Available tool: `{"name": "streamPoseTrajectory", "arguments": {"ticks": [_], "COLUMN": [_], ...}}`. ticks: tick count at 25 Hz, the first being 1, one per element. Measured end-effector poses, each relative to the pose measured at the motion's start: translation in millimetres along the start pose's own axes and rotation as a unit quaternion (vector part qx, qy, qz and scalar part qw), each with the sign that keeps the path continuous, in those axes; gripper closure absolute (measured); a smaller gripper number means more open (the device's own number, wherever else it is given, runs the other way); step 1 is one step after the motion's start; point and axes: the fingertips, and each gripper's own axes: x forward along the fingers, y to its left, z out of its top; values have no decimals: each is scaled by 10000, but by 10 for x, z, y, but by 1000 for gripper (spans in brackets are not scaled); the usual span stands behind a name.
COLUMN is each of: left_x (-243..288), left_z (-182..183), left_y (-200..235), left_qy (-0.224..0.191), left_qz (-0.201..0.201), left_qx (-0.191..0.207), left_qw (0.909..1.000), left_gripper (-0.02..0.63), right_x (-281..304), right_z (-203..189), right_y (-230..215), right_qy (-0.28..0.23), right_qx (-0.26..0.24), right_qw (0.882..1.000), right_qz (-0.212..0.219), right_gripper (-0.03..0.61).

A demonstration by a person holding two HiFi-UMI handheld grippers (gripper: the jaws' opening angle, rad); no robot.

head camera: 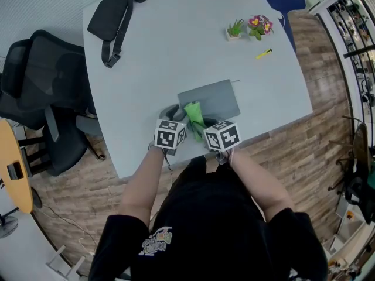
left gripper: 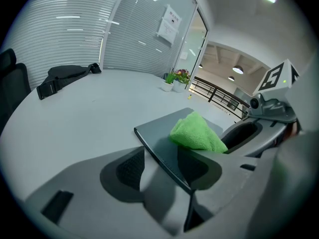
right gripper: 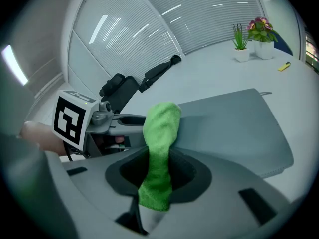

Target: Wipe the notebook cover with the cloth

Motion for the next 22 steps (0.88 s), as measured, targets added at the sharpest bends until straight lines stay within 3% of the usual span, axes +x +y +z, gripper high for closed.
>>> {"name": "streamPoseTrajectory", "arguments": {"ticks": [5, 16, 22], "left_x": [5, 6, 6], "left_z": [-11, -14, -9], "left_y": [8, 3, 7], "left_qy": [-4, 7, 18], "left_qz": [5, -5, -12], "left_qx": [13, -12, -17], "left_qw": [10000, 10000, 10000], "left_gripper": [417, 417, 417], "right_x": [78, 27, -94], "right_z": [-85, -86, -74], "right_y": [38, -82, -285], "right_qy": [51, 157, 119], "right_qx": [334, 75, 167], "right_qw": [9992, 9998, 9998], "right_qz": [205, 131, 23], "right_gripper": [468, 469, 469]}}
